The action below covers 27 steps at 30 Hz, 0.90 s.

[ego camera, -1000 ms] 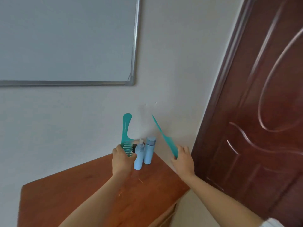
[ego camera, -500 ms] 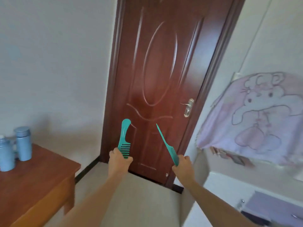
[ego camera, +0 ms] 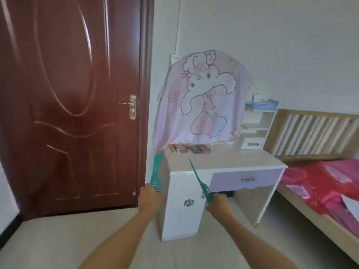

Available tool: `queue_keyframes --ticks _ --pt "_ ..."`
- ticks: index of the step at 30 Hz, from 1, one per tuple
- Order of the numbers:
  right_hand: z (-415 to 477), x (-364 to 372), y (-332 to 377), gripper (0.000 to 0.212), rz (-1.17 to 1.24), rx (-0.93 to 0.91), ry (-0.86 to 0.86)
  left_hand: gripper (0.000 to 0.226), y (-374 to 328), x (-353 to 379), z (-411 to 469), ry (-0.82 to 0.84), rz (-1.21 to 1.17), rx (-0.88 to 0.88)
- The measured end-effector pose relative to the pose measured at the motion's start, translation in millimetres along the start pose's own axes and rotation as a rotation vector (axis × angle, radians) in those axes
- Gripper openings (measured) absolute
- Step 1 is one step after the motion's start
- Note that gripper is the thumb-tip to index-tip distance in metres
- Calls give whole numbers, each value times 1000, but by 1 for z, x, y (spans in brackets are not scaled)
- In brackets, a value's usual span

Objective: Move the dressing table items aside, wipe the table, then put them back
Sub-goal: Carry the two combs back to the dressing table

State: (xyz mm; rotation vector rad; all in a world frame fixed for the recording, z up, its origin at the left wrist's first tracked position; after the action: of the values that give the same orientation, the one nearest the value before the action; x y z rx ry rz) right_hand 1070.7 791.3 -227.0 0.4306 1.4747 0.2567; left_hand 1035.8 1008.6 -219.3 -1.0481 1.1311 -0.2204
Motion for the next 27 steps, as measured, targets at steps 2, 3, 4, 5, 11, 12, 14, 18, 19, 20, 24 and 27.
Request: queue_keyframes --ticks 2,3,4,5,11,12,14,18,19,20,24,27 --pt "19 -5 -15 30 -28 14 -3 42 -17 24 12 36 -29 22" --pt "30 -8 -21 30 -37 19 -7 34 -25 38 19 44 -49 33" --pt "43 -10 -26 31 -35 22 -19 23 -33 51 26 50 -75 39" --pt "57 -12 -32 31 -30 28 -31 20 -41 66 35 59 -105 41" --pt "142 -20 -56 33 -92 94 -10 32 -88 153 97 176 -100 42" --pt "156 -22 -62 33 -103 103 -5 31 -97 166 106 193 -81 41" --pt "179 -24 -77 35 -99 134 2 34 -115 194 122 208 -58 54" --pt "210 -19 -121 37 -61 256 42 40 -138 258 132 299 0 43" --pt "217 -17 -134 37 -62 281 53 40 -141 274 130 324 16 41" --pt "225 -15 -146 37 -64 296 63 40 -145 291 129 343 33 40" --pt "279 -20 -190 36 -25 307 62 39 -178 351 139 385 83 53" --pt "329 -27 -217 33 10 267 67 40 -212 392 154 344 102 52"
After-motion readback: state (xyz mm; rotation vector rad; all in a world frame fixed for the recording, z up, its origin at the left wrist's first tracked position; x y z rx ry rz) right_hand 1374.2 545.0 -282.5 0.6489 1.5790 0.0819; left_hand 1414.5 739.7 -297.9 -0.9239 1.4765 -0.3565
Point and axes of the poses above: each hand's wrist, its own z-axis towards the middle knuckle, its own x-axis out of the palm, y = z × x, the point moved 2 cm from there along z, towards the middle knuckle, and after that the axes turned 9 degrees about -y, right-handed, at the moved point
